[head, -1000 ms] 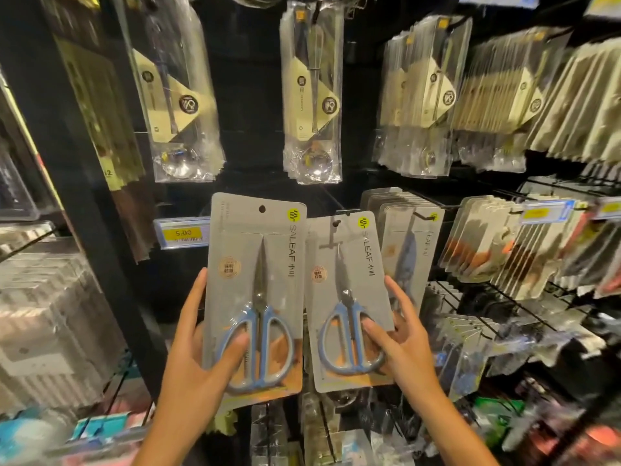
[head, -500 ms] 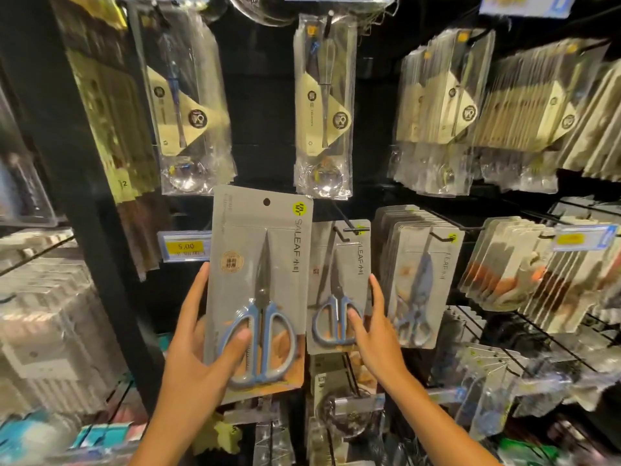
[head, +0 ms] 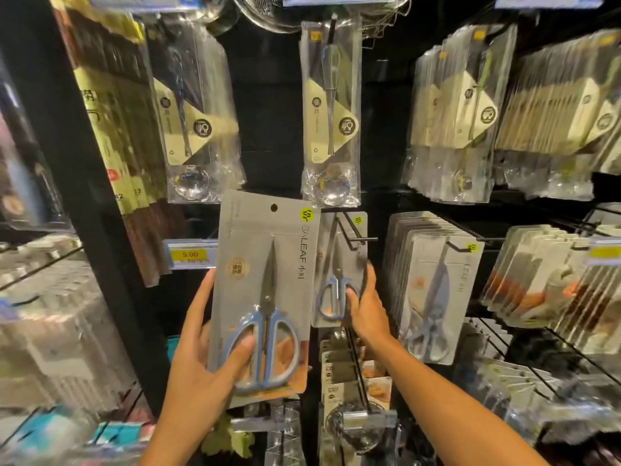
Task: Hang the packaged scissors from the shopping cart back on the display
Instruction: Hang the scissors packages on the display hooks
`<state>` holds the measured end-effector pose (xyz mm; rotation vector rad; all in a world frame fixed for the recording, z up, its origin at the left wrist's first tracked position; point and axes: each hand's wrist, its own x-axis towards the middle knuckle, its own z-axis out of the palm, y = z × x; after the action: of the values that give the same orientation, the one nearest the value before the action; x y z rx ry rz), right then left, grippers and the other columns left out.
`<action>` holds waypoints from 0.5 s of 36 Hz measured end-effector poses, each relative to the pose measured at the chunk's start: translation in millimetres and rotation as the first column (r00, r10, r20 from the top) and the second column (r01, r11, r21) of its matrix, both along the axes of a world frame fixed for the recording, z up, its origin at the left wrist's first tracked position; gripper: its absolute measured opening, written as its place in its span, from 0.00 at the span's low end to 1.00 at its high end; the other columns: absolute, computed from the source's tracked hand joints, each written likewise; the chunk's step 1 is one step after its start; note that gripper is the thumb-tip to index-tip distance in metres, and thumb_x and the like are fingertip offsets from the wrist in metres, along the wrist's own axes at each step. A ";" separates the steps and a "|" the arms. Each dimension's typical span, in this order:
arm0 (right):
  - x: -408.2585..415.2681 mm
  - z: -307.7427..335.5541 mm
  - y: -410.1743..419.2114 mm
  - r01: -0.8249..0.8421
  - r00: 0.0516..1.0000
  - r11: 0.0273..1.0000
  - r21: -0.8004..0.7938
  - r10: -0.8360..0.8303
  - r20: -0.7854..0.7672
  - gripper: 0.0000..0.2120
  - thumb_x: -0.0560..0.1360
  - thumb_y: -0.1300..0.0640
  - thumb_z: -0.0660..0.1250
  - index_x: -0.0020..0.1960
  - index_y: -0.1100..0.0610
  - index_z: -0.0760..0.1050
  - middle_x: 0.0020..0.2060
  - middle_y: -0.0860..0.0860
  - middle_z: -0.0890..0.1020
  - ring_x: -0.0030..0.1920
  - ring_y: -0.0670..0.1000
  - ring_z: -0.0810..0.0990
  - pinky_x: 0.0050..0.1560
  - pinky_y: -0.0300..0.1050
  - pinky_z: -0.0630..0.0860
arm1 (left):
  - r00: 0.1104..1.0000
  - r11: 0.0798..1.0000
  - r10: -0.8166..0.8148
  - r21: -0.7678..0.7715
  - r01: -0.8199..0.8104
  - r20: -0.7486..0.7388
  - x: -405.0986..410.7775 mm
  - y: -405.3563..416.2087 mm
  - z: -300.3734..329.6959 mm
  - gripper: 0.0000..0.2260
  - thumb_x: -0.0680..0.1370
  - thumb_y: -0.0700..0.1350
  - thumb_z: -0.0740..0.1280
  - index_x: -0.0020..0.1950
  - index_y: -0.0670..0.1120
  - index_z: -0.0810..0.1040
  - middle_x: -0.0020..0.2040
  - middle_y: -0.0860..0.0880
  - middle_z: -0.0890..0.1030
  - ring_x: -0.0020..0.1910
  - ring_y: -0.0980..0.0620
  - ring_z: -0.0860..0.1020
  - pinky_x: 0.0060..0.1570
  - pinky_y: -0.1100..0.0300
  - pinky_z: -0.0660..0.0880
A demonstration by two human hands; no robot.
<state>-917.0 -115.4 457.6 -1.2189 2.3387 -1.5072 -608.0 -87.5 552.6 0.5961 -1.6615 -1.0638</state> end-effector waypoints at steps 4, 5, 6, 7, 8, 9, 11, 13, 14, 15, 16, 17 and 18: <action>5.2 -7.8 5.3 -0.044 0.998 0.993 -0.110 0.050 0.049 0.35 0.83 0.49 0.62 0.81 0.40 0.42 0.79 0.53 0.61 0.76 0.59 0.66 0.70 0.59 0.68 | 1.000 1.000 -0.011 -0.008 0.011 0.015 4.8 -0.1 -3.9 0.39 0.72 0.44 0.72 0.77 0.67 0.59 0.66 0.73 0.73 0.63 0.68 0.76 0.49 0.76 0.75; 6.7 -9.3 8.1 -0.048 0.996 0.991 -0.127 0.056 0.063 0.36 0.83 0.48 0.62 0.81 0.41 0.43 0.79 0.53 0.60 0.77 0.58 0.63 0.72 0.57 0.66 | 1.000 1.000 -0.015 -0.010 0.015 0.021 6.2 -0.4 -5.6 0.39 0.73 0.44 0.72 0.76 0.68 0.59 0.67 0.72 0.73 0.63 0.66 0.76 0.49 0.76 0.75; 8.5 -10.2 11.3 -0.045 0.995 0.989 -0.140 0.056 0.079 0.36 0.83 0.48 0.63 0.81 0.41 0.43 0.79 0.52 0.59 0.78 0.57 0.61 0.73 0.57 0.64 | 0.999 1.000 -0.021 -0.008 0.021 0.026 7.8 -0.4 -7.2 0.39 0.73 0.44 0.72 0.76 0.69 0.59 0.68 0.70 0.73 0.64 0.65 0.77 0.49 0.75 0.76; 10.4 -11.2 14.2 -0.033 0.994 0.988 -0.150 0.048 0.096 0.36 0.83 0.48 0.63 0.81 0.41 0.43 0.79 0.51 0.58 0.78 0.56 0.60 0.74 0.56 0.63 | 0.999 1.000 -0.026 -0.004 0.026 0.030 9.2 -0.4 -8.5 0.39 0.73 0.44 0.72 0.76 0.70 0.59 0.68 0.69 0.73 0.64 0.63 0.77 0.49 0.74 0.76; 13.7 -10.8 17.8 -0.018 0.993 0.986 -0.165 0.037 0.114 0.36 0.83 0.48 0.64 0.81 0.41 0.44 0.79 0.50 0.57 0.79 0.55 0.59 0.75 0.57 0.62 | 0.999 1.000 -0.029 -0.002 0.030 0.032 10.7 -0.1 -9.7 0.39 0.73 0.45 0.72 0.76 0.70 0.58 0.68 0.69 0.73 0.64 0.62 0.77 0.50 0.73 0.76; 17.8 -9.8 21.6 0.001 0.989 0.982 -0.188 0.027 0.144 0.36 0.83 0.48 0.64 0.81 0.40 0.45 0.79 0.48 0.57 0.78 0.54 0.59 0.76 0.57 0.63 | 0.999 1.000 -0.030 -0.004 0.030 0.033 12.1 0.2 -10.7 0.39 0.72 0.45 0.72 0.76 0.70 0.58 0.69 0.69 0.73 0.65 0.62 0.77 0.51 0.73 0.77; 30.2 -4.2 31.9 0.018 0.968 0.963 -0.267 0.050 0.246 0.33 0.82 0.50 0.65 0.80 0.42 0.51 0.77 0.46 0.60 0.76 0.51 0.63 0.74 0.55 0.67 | 0.999 1.000 -0.030 -0.010 0.030 0.033 14.7 1.2 -11.9 0.39 0.72 0.46 0.72 0.76 0.70 0.59 0.69 0.70 0.72 0.65 0.62 0.76 0.52 0.73 0.76; 48.7 6.6 46.1 -0.028 0.941 0.941 -0.337 0.138 0.309 0.28 0.83 0.53 0.64 0.79 0.45 0.58 0.71 0.44 0.67 0.72 0.48 0.70 0.67 0.46 0.73 | 0.999 0.999 -0.033 -0.010 0.033 0.027 16.7 2.4 -13.5 0.39 0.72 0.45 0.73 0.76 0.70 0.59 0.68 0.70 0.73 0.65 0.61 0.76 0.52 0.73 0.77; 60.2 13.2 54.4 -0.074 0.928 0.929 -0.363 0.197 0.315 0.26 0.83 0.53 0.64 0.78 0.46 0.60 0.69 0.43 0.71 0.70 0.47 0.72 0.66 0.44 0.74 | 0.999 0.999 -0.038 -0.005 0.038 0.024 17.4 3.4 -14.6 0.39 0.72 0.45 0.73 0.76 0.70 0.59 0.68 0.70 0.73 0.65 0.61 0.77 0.51 0.72 0.77; 72.0 19.3 63.2 -0.128 0.913 0.910 -0.394 0.263 0.313 0.25 0.83 0.53 0.63 0.78 0.46 0.61 0.67 0.42 0.74 0.68 0.46 0.75 0.66 0.46 0.75 | 0.999 0.999 -0.043 0.001 0.043 0.019 17.5 4.3 -15.7 0.39 0.72 0.44 0.73 0.76 0.69 0.59 0.67 0.70 0.74 0.64 0.61 0.78 0.51 0.72 0.77; 83.6 25.5 72.5 -0.181 0.895 0.888 -0.423 0.327 0.303 0.25 0.83 0.53 0.63 0.78 0.46 0.61 0.66 0.43 0.76 0.65 0.46 0.78 0.65 0.48 0.76 | 0.999 0.999 -0.047 0.005 0.047 0.014 17.2 5.4 -17.0 0.39 0.73 0.43 0.73 0.76 0.68 0.59 0.66 0.70 0.75 0.63 0.61 0.78 0.50 0.72 0.78; 94.4 31.0 81.3 -0.230 0.878 0.869 -0.438 0.380 0.291 0.25 0.83 0.53 0.62 0.78 0.46 0.61 0.65 0.45 0.78 0.63 0.48 0.80 0.63 0.49 0.78 | 0.999 0.999 -0.050 0.005 0.050 0.009 17.0 6.1 -18.6 0.40 0.73 0.42 0.73 0.77 0.67 0.59 0.66 0.69 0.75 0.63 0.60 0.79 0.50 0.71 0.78; 104.4 35.9 89.7 -0.277 0.864 0.857 -0.435 0.420 0.278 0.25 0.83 0.53 0.62 0.78 0.46 0.60 0.63 0.46 0.80 0.61 0.49 0.82 0.61 0.48 0.79 | 0.999 0.999 -0.054 0.003 0.054 0.008 16.9 6.4 -20.6 0.40 0.73 0.41 0.73 0.77 0.67 0.59 0.67 0.68 0.75 0.63 0.58 0.79 0.50 0.70 0.78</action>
<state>-812.6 -25.6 493.4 -1.2240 1.5266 -1.9016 -591.1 -81.2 532.0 0.5604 -1.6914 -1.1039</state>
